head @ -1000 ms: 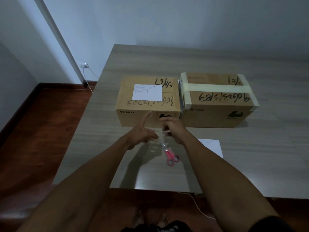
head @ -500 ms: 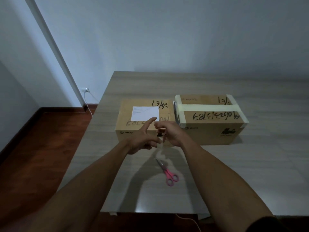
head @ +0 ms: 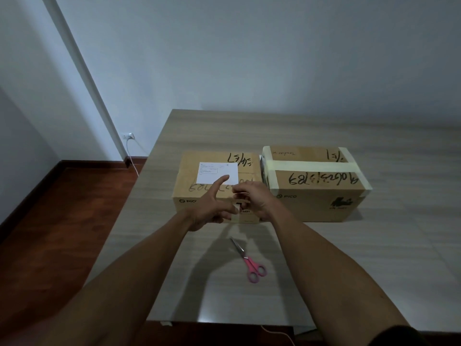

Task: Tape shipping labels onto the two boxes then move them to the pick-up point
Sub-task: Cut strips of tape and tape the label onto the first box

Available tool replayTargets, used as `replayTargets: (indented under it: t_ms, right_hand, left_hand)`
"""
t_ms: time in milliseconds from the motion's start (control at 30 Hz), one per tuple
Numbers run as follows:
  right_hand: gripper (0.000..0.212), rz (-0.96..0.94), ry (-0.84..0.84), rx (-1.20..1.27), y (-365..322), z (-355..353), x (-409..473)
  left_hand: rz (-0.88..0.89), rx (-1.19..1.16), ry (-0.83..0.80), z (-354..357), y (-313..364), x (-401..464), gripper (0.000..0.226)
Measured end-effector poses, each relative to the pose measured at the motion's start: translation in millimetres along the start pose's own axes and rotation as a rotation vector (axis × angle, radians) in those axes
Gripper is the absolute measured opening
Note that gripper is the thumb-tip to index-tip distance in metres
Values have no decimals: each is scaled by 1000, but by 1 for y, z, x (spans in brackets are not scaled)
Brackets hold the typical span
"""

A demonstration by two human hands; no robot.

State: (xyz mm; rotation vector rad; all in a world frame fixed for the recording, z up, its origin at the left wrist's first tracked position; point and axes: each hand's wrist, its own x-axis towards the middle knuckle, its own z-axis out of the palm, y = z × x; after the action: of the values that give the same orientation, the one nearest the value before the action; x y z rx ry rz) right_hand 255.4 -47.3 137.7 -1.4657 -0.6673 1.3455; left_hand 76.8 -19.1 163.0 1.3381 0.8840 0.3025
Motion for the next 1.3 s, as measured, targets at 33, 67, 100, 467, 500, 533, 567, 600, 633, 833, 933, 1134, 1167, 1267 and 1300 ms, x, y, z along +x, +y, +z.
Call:
replayTargets:
  t_ms: [33,67,100,467,500,533,567,600,633,833,933,1134,1167,1267,1300]
  right_hand:
    - [12,-2,5,-4,1,0,1]
    - [11,-5,10,-8,1,-1,2]
    - [11,-7,13,-11,2,-1,2]
    - [30,23,-14,6,-2,4,3]
    - [30,21,-28,8,-2,5,3]
    - [30,19,-40,6,-2,5,3]
    - [29,17,-49,1,-2,5,4]
    - [27,14,-57,-8,-2,5,5]
    - [25,11,-62,-17,-2,5,5]
    - [32,17,-32,-19,0,3,4]
    - [24,9,-30,-11,-1,2,2]
    - [5,2,-51,-23,-6,-1,0]
    - [3,0,-48,-22,-6,-1,-1]
    - [5,-5,-37,-19,-8,-2,-1]
    - [5,-5,-35,-17,-8,-2,-1]
  left_hand:
    - [0,0,4,-1,-1,0,104]
    - [0,-2,8,-1,-1,0,105]
    - [-1,-5,9,-1,-2,-1,105]
    - [1,-20,-13,2,2,-3,102]
    - [-2,-25,-16,3,2,-3,103]
    - [-4,-30,-17,3,2,-3,103]
    - [-6,-34,-18,4,2,-3,103]
    - [-6,-38,-16,4,3,-3,102]
    - [-6,-42,-15,4,4,-3,102]
    - [-7,-46,-12,2,5,-3,102]
    - [-15,-41,-4,2,4,-2,103]
    - [-10,-53,-2,5,2,1,102]
    - [-9,-55,0,5,2,2,102]
    - [-3,-58,1,6,2,3,101]
    - [-1,-52,4,6,1,4,100]
